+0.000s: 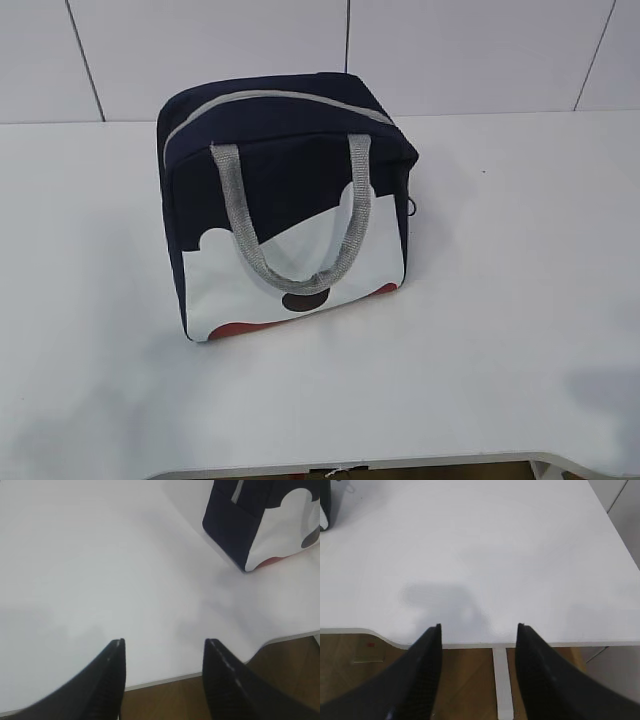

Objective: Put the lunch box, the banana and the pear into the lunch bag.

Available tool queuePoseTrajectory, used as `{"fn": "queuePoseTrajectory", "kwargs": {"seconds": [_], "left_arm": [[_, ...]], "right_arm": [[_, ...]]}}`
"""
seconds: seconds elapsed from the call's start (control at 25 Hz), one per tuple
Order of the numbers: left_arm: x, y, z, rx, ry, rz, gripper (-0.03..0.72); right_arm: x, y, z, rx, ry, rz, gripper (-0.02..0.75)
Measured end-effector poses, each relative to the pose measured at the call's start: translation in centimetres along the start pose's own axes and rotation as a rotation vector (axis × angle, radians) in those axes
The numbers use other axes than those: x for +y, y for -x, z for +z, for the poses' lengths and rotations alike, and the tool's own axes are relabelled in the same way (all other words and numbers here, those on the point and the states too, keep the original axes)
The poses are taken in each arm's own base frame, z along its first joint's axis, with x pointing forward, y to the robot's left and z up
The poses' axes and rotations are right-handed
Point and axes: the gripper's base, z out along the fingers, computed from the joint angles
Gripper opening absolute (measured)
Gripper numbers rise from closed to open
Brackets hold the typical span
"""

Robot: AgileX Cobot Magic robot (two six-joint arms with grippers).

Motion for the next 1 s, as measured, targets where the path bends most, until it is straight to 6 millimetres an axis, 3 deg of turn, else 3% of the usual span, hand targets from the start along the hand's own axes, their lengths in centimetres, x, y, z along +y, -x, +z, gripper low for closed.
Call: {"fn": "queuePoseTrajectory", "kwargs": {"seconds": [1.0], "left_arm": [[0.0,0.0,0.0,0.0,0.0,0.0,0.347]], "right_arm": [[-0.05,0.0,0.02,-0.007,0.035,-0.021,0.405]]}}
